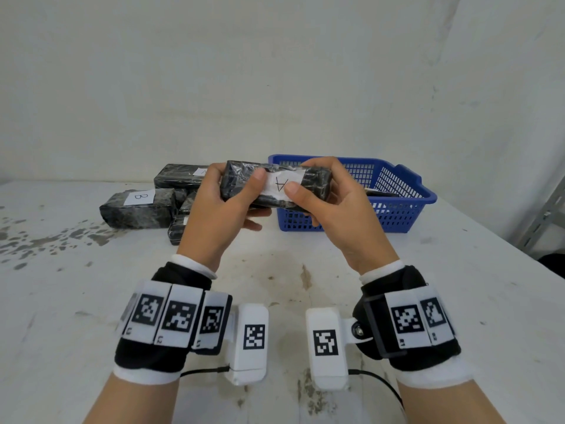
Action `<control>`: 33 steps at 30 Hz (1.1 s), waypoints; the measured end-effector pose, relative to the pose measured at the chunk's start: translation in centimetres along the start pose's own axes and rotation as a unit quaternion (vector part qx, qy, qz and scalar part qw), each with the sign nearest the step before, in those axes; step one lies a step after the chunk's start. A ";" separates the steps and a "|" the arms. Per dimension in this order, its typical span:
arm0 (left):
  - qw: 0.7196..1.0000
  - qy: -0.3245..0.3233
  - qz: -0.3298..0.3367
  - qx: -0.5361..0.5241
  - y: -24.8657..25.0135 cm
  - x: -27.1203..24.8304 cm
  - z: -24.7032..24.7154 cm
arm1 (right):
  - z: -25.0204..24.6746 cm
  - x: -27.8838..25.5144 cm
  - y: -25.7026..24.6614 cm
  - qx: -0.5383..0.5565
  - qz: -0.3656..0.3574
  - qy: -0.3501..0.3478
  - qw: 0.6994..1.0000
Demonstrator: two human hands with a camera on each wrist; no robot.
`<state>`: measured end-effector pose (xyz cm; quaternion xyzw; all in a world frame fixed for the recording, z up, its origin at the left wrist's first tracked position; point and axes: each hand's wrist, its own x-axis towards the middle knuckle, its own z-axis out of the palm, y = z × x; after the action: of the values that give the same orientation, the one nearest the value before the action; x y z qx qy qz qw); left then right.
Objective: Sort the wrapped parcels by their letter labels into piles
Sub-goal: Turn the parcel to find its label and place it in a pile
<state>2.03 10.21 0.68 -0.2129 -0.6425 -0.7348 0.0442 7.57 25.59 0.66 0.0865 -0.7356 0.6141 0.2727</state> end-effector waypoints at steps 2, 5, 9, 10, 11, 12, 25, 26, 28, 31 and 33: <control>1.000 -0.002 0.004 0.015 0.2 -0.1 0.0 | 0.0 0.0 -0.1 0.005 -0.002 0.003 1.000; 1.000 0.002 0.015 0.014 0.2 -0.2 0.1 | -0.1 0.0 -0.1 0.018 0.000 0.008 1.000; 1.000 0.000 0.012 -0.015 0.3 -0.2 0.3 | 0.0 -0.1 -0.4 0.040 0.005 0.012 0.999; 0.999 -0.002 0.011 -0.030 0.4 -0.2 0.3 | 0.0 -0.1 -0.5 0.053 0.017 0.012 0.998; 0.999 -0.005 0.009 -0.046 0.5 -0.2 0.2 | 0.0 -0.1 -0.4 0.059 0.032 0.014 0.998; 0.998 -0.011 0.009 -0.059 0.5 -0.1 0.1 | 0.0 -0.1 -0.4 0.057 0.046 0.016 0.997; 0.996 0.002 -0.028 -0.086 0.9 -0.2 0.2 | -0.4 0.1 -0.3 0.064 0.036 0.009 0.997; 0.996 0.007 -0.033 -0.082 0.9 -0.2 0.2 | -0.3 0.1 -0.2 0.057 0.034 0.010 0.998; 0.997 0.004 -0.037 -0.072 0.8 -0.1 0.2 | -0.3 0.1 -0.2 0.044 0.029 0.011 0.999; 0.998 -0.005 -0.024 -0.063 0.5 0.1 0.1 | -0.2 0.0 0.0 0.034 0.026 0.007 0.999; 0.998 -0.010 -0.016 -0.061 0.4 0.0 0.1 | -0.2 0.0 0.1 0.019 0.024 0.007 1.000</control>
<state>2.21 10.26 1.08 -0.2127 -0.6005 -0.7707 0.0128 7.56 25.77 0.55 0.0699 -0.7238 0.6348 0.2612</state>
